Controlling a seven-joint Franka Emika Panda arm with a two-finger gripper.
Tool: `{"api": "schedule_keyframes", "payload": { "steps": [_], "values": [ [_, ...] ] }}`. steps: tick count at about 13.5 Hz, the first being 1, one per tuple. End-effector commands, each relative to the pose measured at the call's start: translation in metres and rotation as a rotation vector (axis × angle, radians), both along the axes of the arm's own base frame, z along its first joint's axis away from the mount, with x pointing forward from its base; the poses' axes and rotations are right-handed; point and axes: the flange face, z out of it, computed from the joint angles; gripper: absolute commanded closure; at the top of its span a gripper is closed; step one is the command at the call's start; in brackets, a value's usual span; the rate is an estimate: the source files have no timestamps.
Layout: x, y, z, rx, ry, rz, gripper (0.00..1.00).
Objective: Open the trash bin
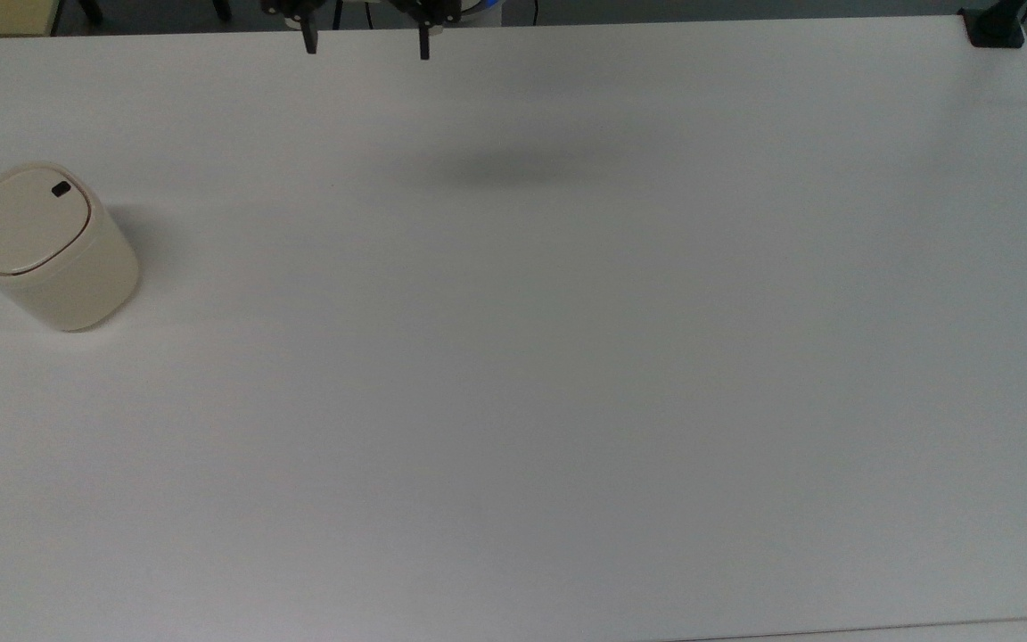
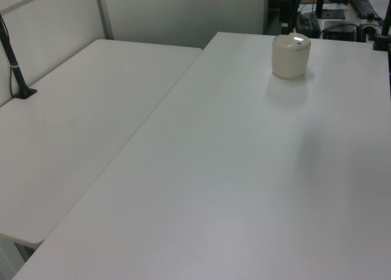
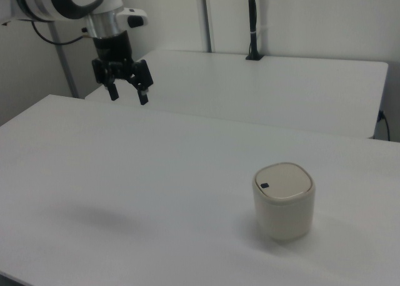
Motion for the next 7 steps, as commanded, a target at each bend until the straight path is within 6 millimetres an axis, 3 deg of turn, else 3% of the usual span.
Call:
{"api": "schedule_keyframes", "payload": {
  "steps": [1,5,7],
  "values": [
    [-0.006,-0.061,-0.003,-0.002,-0.002,-0.113,0.00],
    [-0.003,-0.146,-0.027,-0.049,0.002,-0.291,0.00],
    [0.004,-0.193,-0.049,-0.065,-0.029,-0.423,0.00]
  ]
}}
